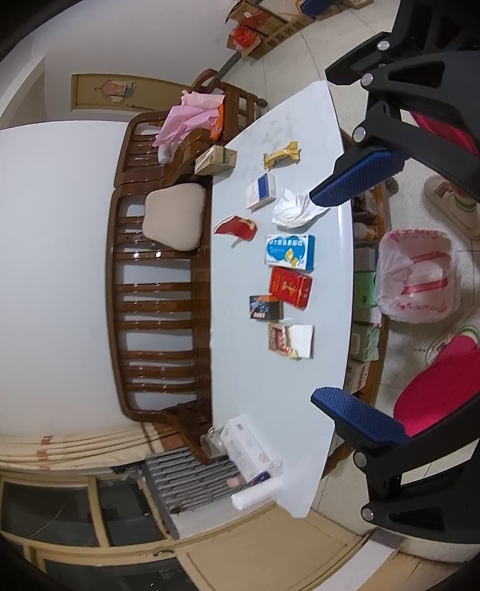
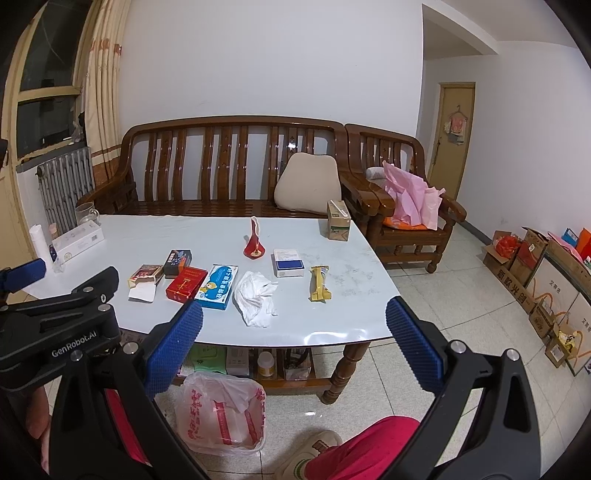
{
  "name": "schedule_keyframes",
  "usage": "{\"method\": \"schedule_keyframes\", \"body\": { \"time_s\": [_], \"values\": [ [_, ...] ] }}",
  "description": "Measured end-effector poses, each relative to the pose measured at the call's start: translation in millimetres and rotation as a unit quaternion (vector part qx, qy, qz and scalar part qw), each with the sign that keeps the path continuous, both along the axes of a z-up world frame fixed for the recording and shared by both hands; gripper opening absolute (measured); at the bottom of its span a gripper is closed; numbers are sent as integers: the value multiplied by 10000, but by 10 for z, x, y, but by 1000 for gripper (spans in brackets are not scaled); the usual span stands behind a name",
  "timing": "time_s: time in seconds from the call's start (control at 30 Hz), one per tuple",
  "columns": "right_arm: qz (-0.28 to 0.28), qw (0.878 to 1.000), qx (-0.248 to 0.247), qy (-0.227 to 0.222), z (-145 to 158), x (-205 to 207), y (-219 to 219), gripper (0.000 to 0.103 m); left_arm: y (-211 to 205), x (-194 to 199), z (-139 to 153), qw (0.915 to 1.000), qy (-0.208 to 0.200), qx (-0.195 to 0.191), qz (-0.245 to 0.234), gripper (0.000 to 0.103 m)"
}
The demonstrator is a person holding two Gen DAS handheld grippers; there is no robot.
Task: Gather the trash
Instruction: 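Reach the left tool to the playing-card box while the right tool reaches the yellow snack wrapper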
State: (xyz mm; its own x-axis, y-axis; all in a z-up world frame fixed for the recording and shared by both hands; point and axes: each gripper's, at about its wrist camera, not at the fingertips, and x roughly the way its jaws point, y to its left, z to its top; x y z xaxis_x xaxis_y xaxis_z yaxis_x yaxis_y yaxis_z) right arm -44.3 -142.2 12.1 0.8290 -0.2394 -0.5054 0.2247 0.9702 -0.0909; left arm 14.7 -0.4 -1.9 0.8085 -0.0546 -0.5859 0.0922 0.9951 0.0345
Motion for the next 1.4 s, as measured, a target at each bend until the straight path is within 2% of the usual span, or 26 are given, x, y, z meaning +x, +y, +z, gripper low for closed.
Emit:
{"method": "schedule_keyframes", "body": {
  "time_s": [0.23,0.3,0.37,0.5,0.63,0.83,0.93,1.07,1.23,1.4],
  "values": [
    [163,9998,-40,123,-97,144,-17,97,54,235,-148,9978,508,-210,-380,96],
    [205,9997,-110,123,-102,192,-66,98,161,347,-211,9941,735,-527,-604,96],
    [199,9995,-203,154,-111,260,-133,98,288,504,-280,9884,1142,-802,-593,96],
    [339,9986,-256,325,-108,451,-342,98,525,834,-366,9761,1799,-1066,-591,96],
    [575,9958,-271,657,-128,702,-533,98,657,1100,-307,9750,1958,-824,-648,96],
    [823,9884,151,1271,-153,1159,-863,98,788,1600,-247,9693,2320,-470,-673,96],
    [764,9868,-31,1426,-108,1373,-966,98,833,1847,-296,9613,2640,-387,-682,96],
    [826,9812,211,1731,-86,1709,-1151,98,835,2153,-430,9496,3060,-265,-622,96],
    [823,9762,134,2000,-148,2070,-1233,98,740,2432,-560,9419,3287,164,-669,96],
    [855,9690,280,2300,-346,2389,-1302,98,673,2641,-685,9338,3501,304,-681,96]
  ]
}}
